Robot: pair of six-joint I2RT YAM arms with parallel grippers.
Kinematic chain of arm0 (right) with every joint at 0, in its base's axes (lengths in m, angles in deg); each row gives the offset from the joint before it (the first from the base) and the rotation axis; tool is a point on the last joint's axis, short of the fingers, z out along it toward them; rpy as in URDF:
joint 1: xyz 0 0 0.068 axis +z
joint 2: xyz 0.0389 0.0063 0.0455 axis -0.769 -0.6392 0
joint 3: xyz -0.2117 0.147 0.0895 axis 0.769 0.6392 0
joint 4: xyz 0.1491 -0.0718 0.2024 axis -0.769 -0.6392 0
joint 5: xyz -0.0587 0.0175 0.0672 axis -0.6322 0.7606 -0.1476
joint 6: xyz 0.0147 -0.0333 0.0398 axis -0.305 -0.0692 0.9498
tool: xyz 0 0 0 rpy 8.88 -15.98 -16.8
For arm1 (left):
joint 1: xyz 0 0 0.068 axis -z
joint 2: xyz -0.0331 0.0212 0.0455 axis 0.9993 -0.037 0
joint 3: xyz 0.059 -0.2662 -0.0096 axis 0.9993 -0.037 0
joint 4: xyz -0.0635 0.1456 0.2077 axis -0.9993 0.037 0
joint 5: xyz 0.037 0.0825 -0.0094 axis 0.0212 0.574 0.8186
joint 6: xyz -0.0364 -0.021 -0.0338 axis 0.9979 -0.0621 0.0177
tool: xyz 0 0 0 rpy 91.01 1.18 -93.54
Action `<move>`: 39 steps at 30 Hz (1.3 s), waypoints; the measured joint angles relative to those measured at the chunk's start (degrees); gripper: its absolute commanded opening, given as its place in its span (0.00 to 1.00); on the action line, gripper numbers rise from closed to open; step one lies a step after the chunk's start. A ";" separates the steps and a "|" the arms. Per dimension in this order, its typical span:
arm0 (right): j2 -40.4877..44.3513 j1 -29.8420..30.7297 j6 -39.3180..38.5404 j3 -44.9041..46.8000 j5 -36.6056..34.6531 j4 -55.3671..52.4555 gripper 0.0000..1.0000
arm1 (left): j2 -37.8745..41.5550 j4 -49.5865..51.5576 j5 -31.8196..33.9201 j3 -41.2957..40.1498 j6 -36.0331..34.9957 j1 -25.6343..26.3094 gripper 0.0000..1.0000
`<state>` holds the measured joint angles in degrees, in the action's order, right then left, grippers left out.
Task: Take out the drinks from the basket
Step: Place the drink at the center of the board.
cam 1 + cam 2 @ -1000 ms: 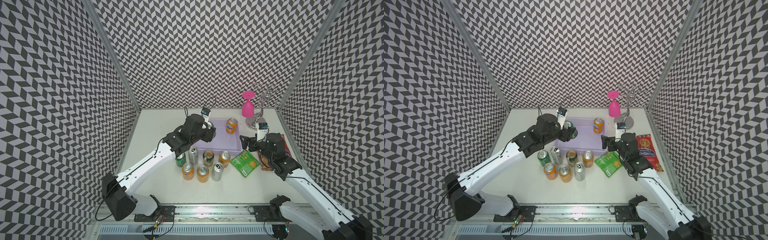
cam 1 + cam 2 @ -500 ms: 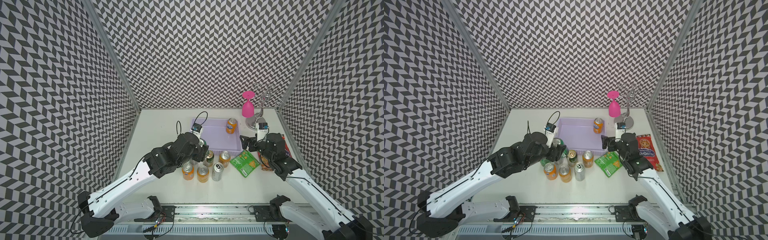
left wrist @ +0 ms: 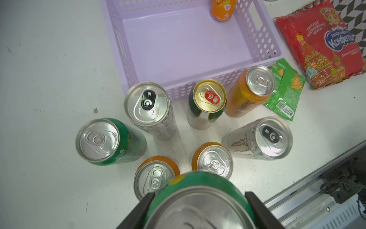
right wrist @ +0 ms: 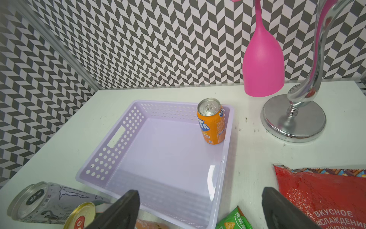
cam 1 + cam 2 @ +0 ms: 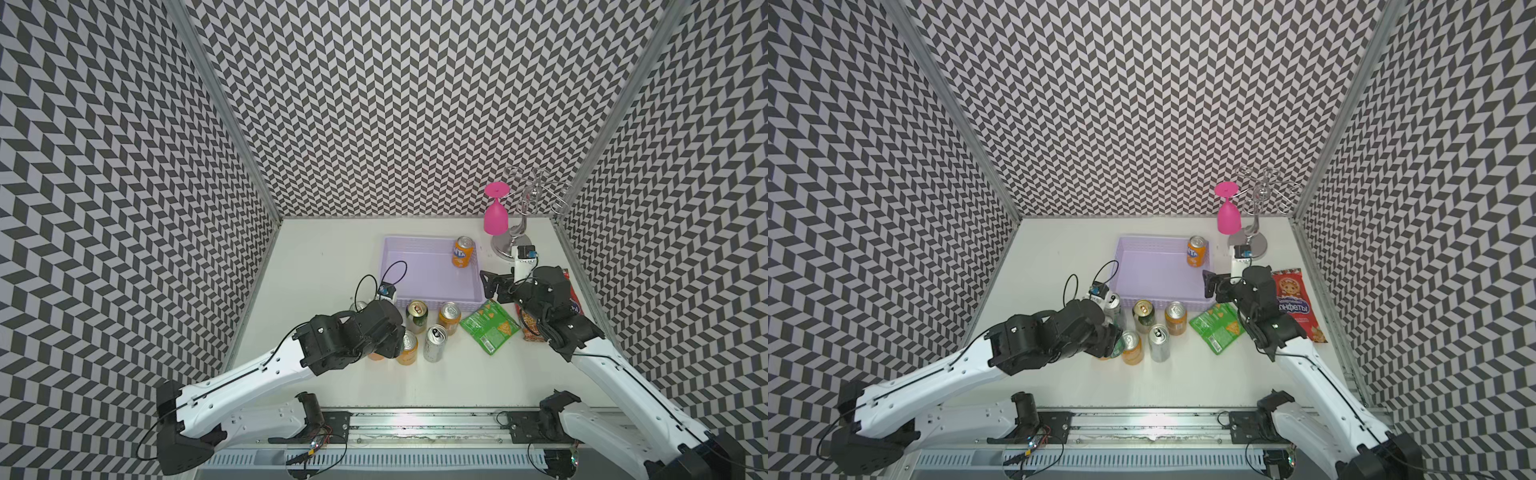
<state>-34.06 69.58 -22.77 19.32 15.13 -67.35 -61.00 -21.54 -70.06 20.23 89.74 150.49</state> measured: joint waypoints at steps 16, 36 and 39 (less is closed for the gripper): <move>-0.02 0.00 -0.15 0.00 -0.48 0.00 1.00 | 2.32 4.04 1.11 -1.42 7.23 4.50 0.54; -0.02 0.00 -0.20 0.00 -0.66 0.35 1.00 | 6.25 -3.34 5.53 -16.63 15.21 13.29 0.53; -0.02 0.00 -0.17 0.00 -0.68 0.72 1.00 | 4.44 -5.31 6.69 -18.29 15.89 14.34 0.53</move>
<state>-34.08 69.58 -22.94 19.32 14.45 -66.63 -56.56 -26.85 -63.38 1.94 105.63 164.83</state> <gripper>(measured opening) 0.995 0.697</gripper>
